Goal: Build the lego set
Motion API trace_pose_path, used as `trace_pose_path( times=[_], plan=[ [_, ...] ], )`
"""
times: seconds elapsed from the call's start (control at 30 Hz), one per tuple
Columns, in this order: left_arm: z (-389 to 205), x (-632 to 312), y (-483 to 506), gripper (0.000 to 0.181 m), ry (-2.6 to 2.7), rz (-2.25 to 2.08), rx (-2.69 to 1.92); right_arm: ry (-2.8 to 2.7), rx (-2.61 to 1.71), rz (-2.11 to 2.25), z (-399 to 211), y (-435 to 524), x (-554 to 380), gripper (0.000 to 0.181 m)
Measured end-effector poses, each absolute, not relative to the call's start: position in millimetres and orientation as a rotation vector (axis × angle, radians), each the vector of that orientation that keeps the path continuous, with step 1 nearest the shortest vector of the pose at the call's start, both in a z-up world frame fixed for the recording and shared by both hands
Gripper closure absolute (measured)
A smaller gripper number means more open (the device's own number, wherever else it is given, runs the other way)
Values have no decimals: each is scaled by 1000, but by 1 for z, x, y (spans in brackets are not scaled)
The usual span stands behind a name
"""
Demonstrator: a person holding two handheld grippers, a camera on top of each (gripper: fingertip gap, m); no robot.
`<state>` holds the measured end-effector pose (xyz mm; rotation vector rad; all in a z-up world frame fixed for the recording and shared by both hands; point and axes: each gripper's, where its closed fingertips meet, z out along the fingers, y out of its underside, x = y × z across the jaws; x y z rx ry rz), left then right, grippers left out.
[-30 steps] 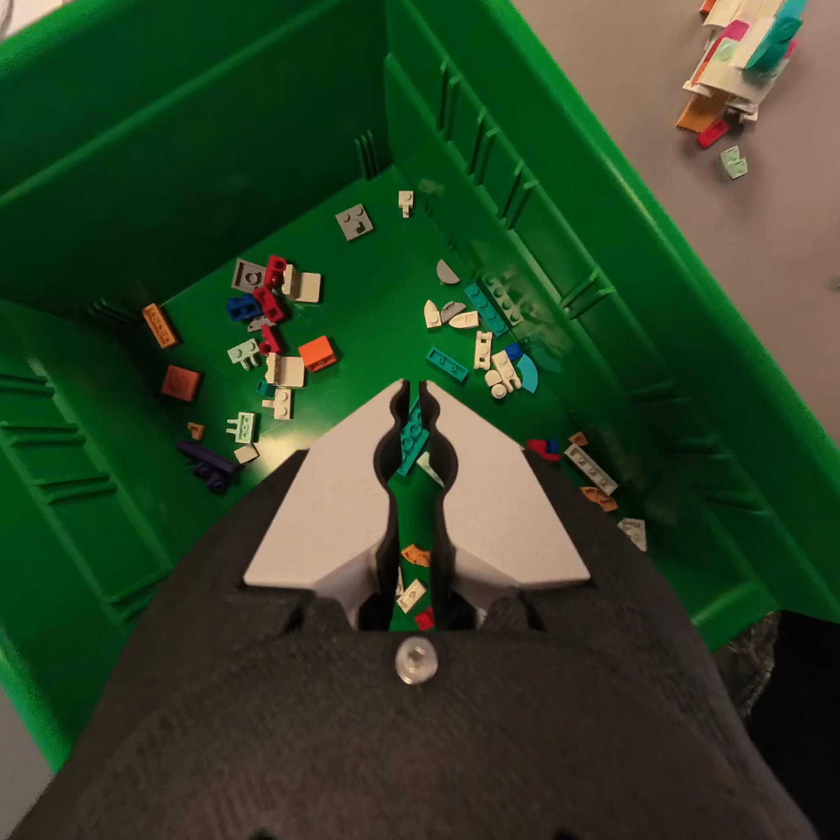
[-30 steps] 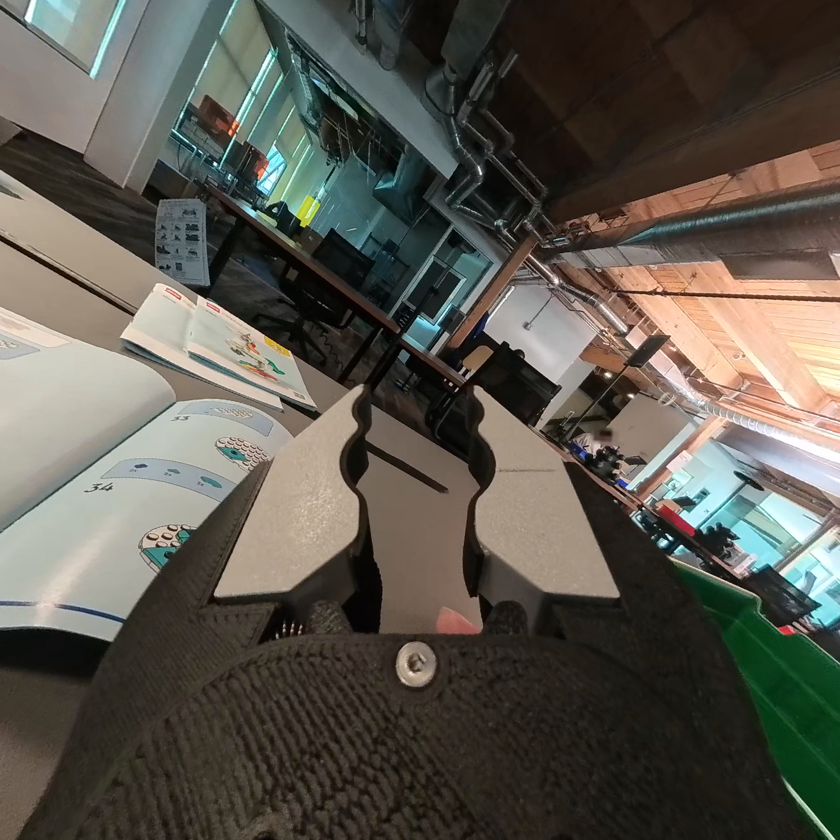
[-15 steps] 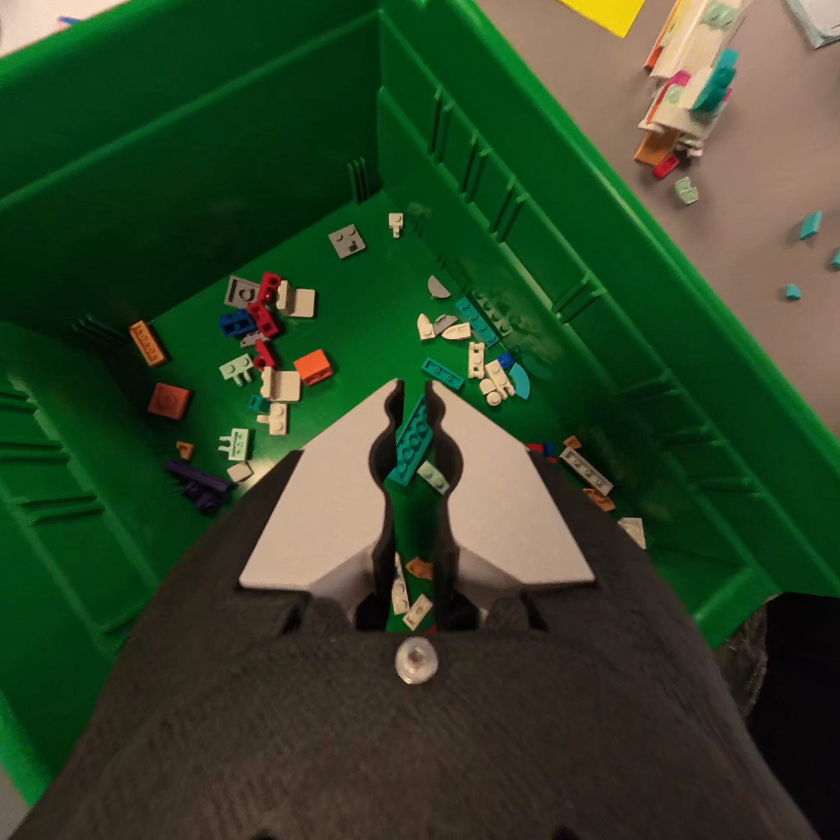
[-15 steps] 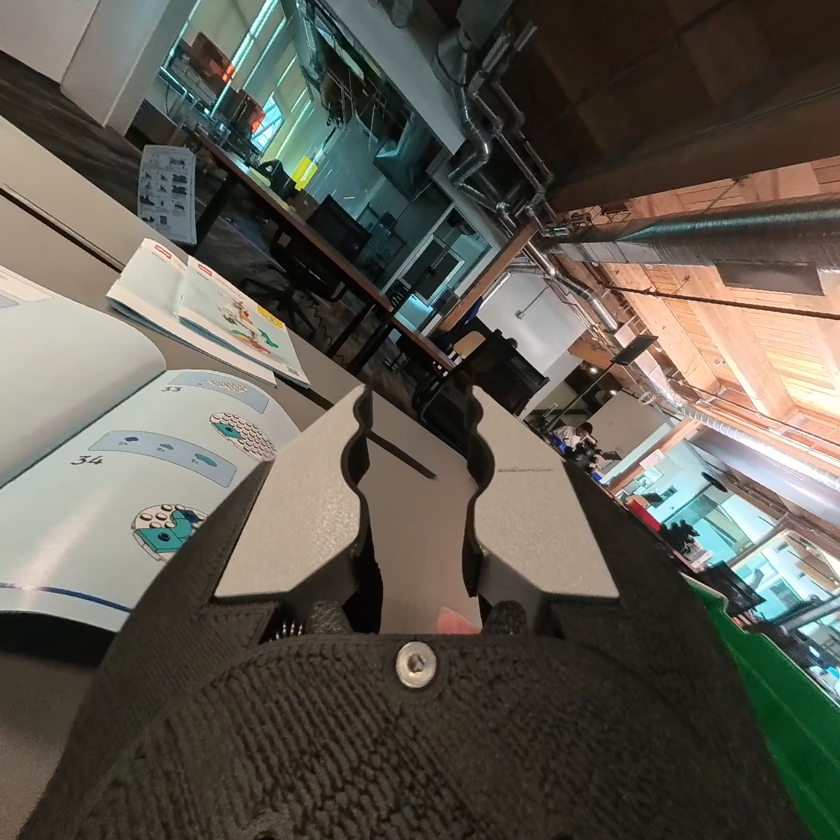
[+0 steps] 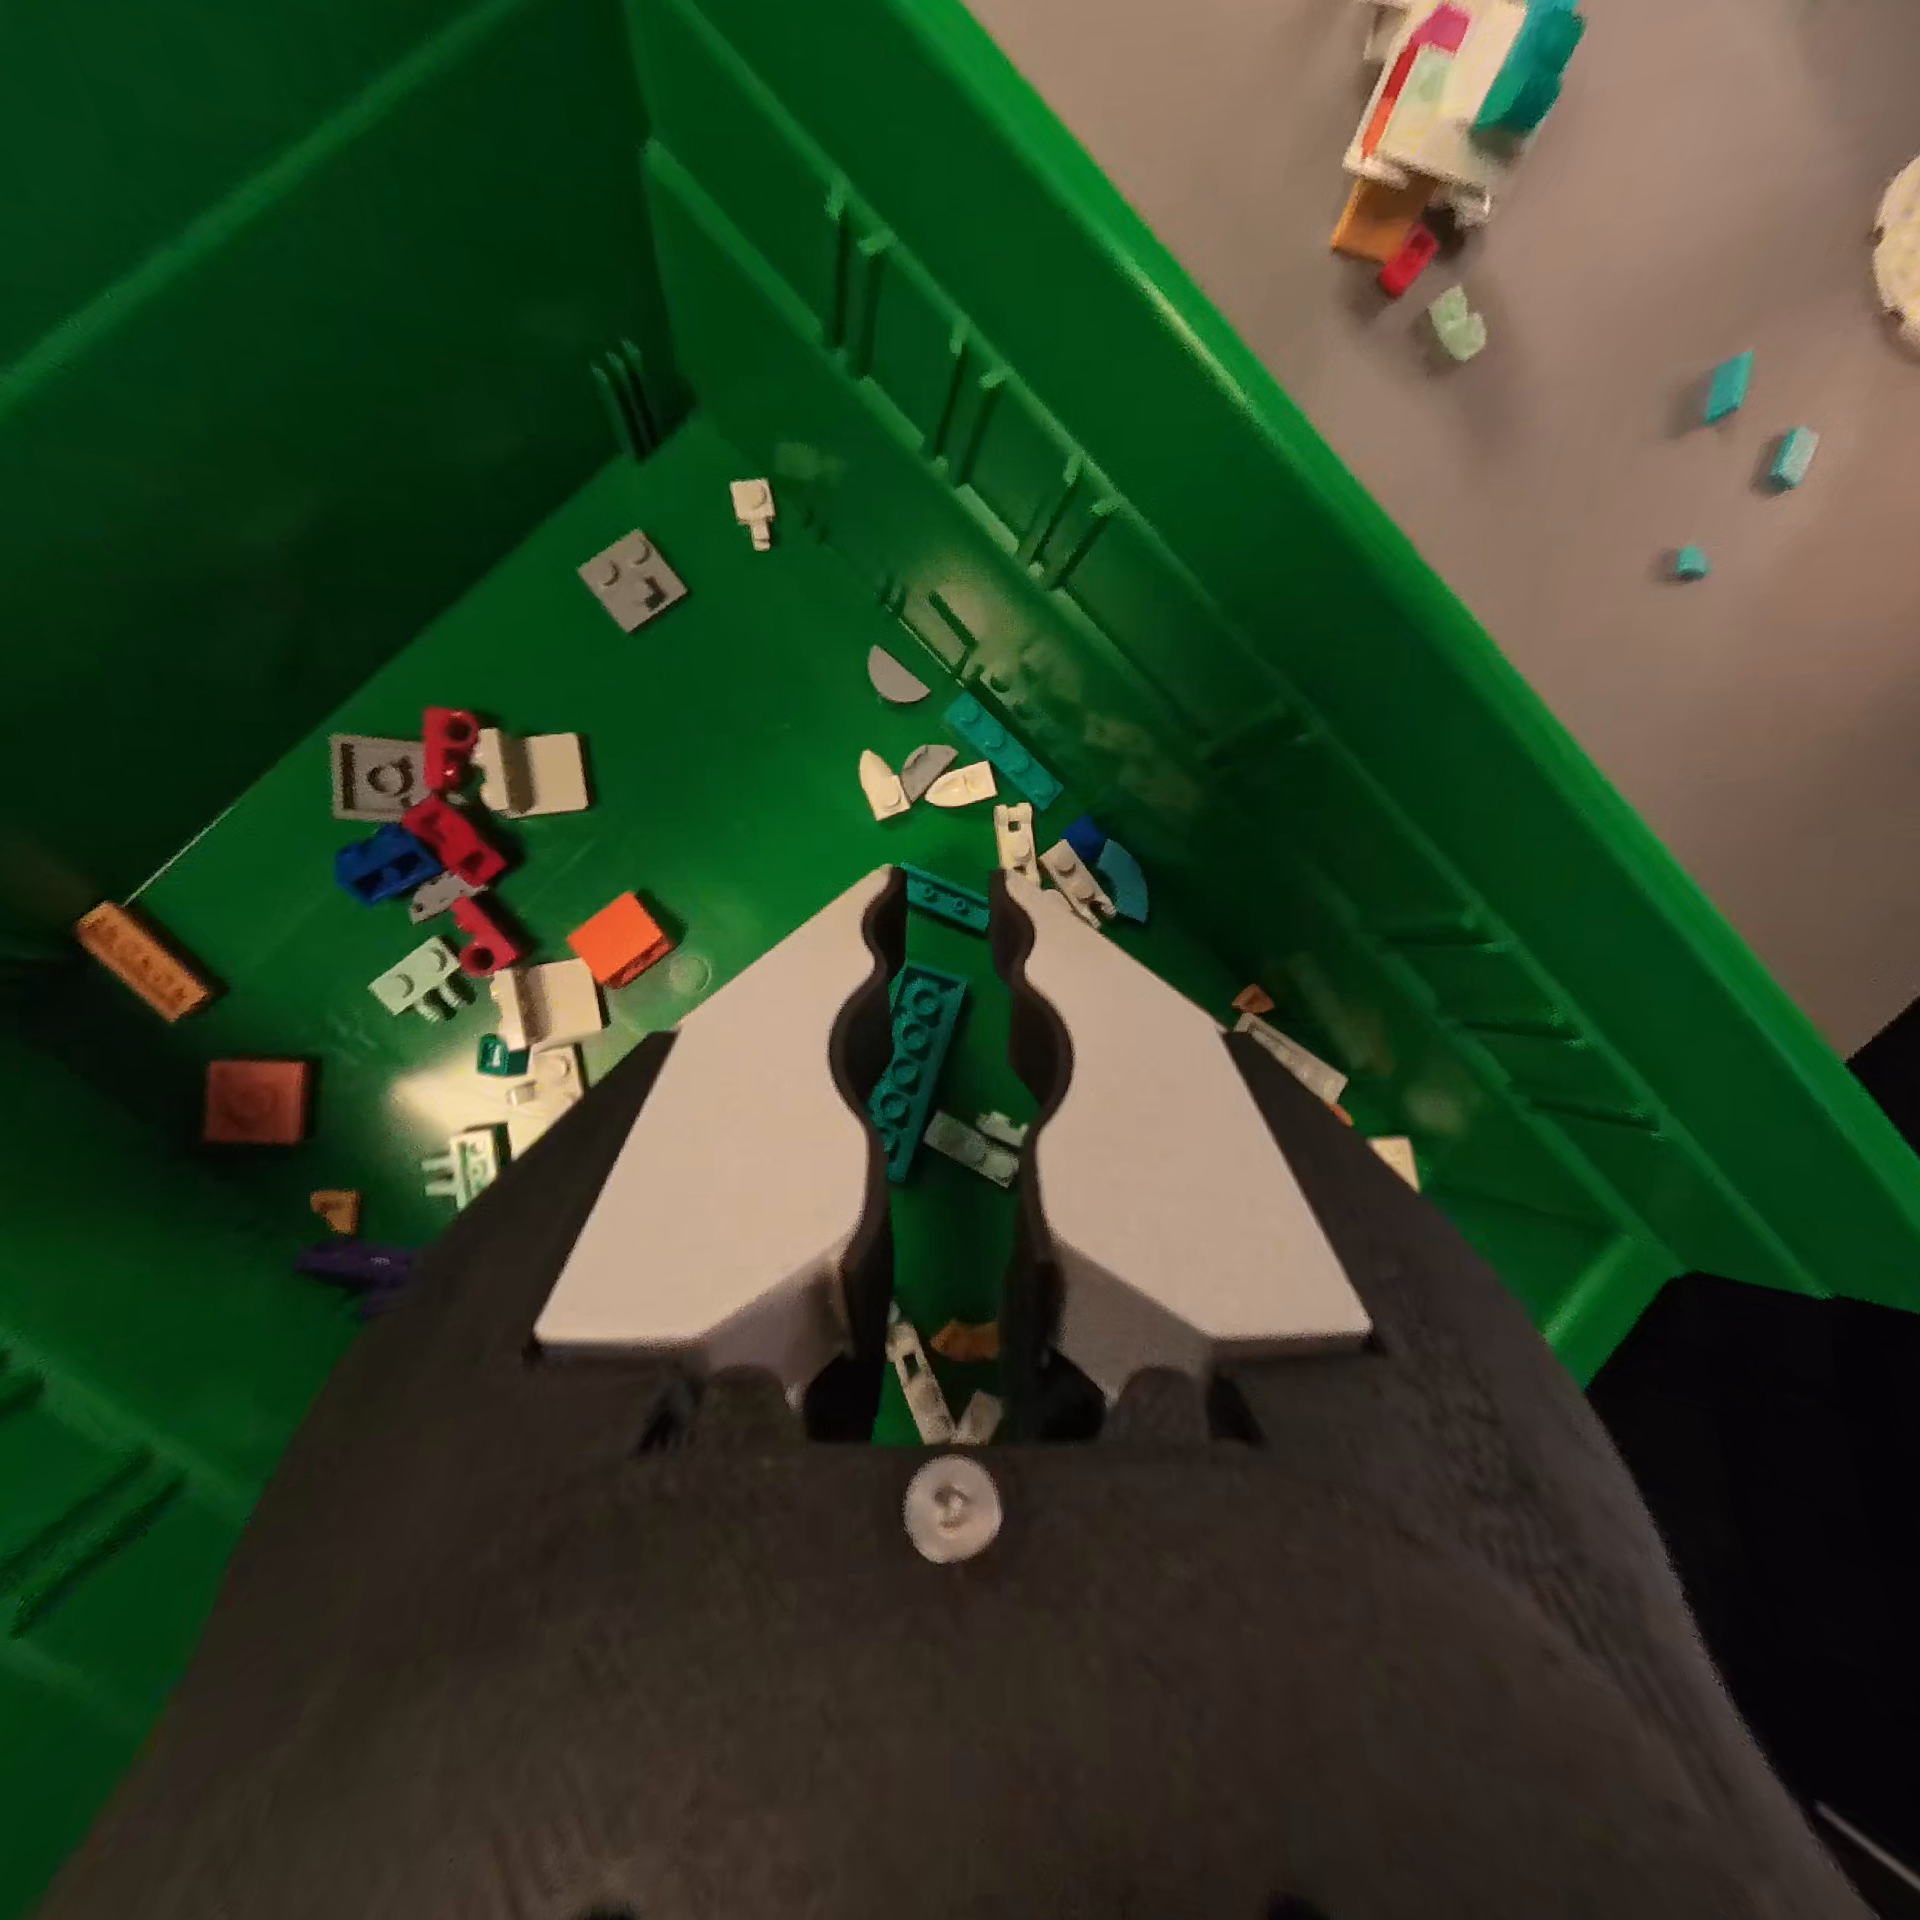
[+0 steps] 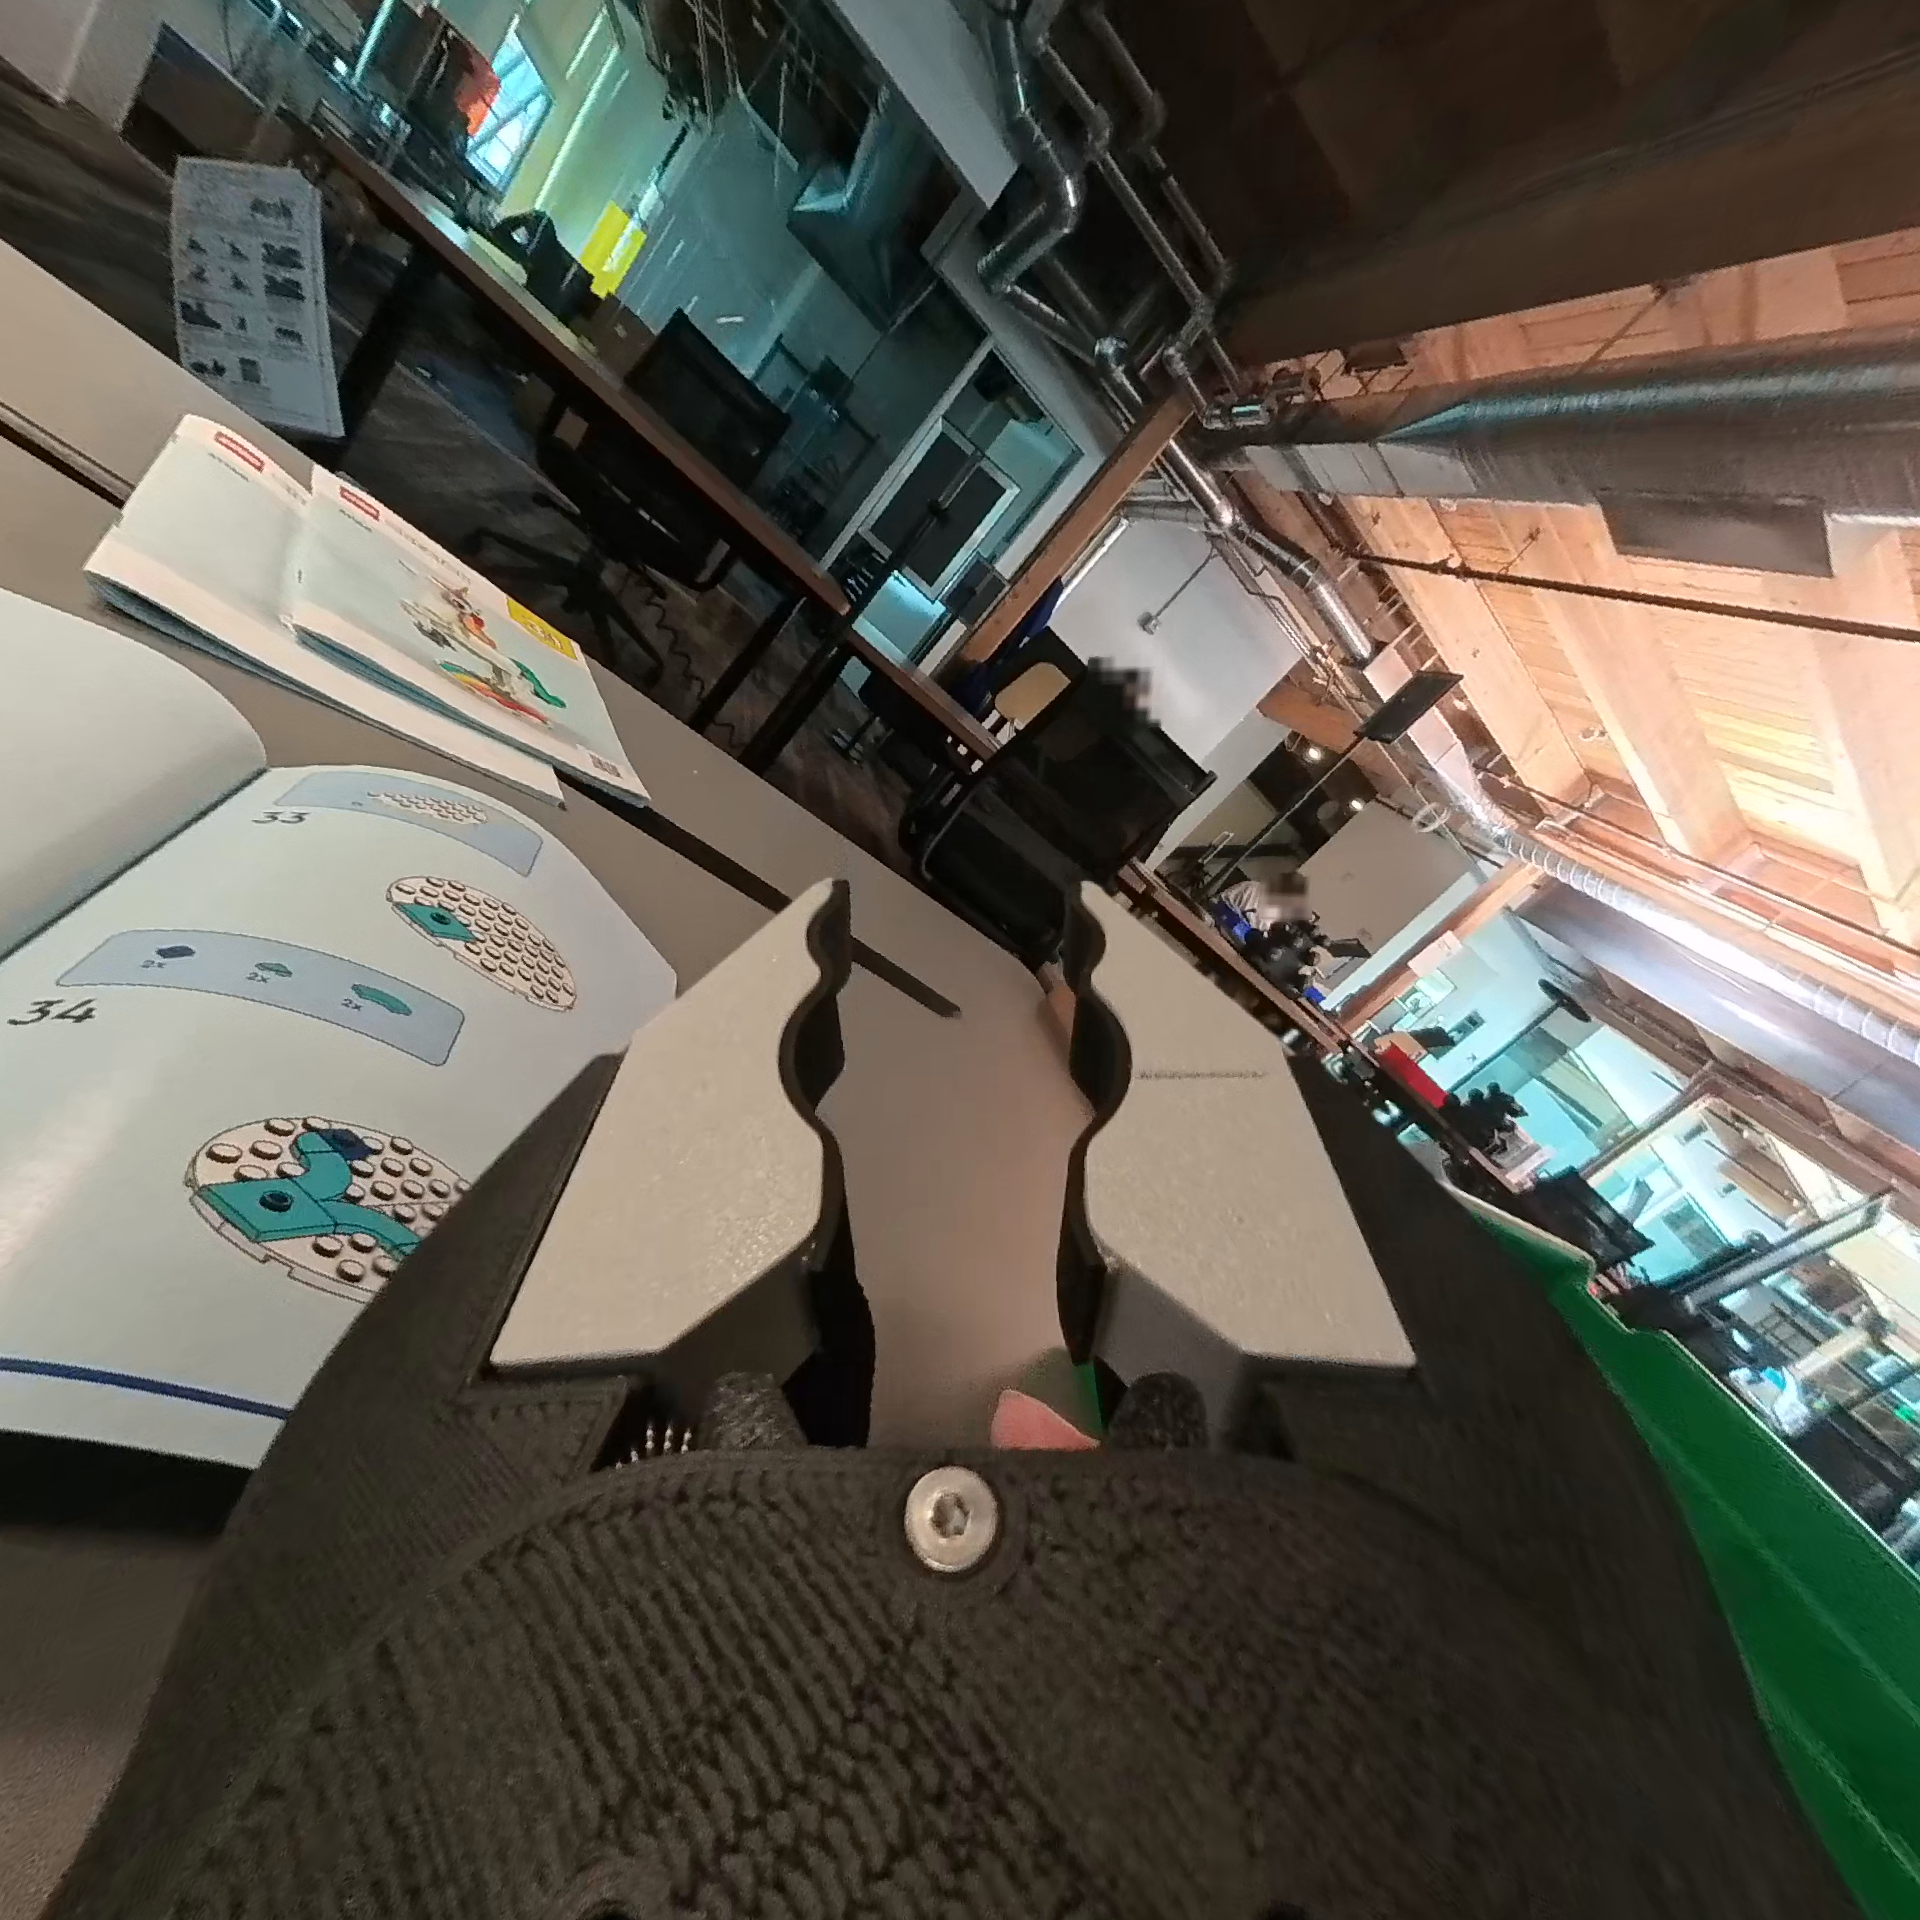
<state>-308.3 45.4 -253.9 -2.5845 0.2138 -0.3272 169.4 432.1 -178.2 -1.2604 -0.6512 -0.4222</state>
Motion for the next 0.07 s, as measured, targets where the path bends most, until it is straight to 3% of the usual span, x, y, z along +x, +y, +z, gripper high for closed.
trace_pose_path(
  times=[0.07],
  plan=[
    [-261,-305,47,167,252,-316,-2619,-648,-1271,-426,-180,433,171,142]
  ],
)
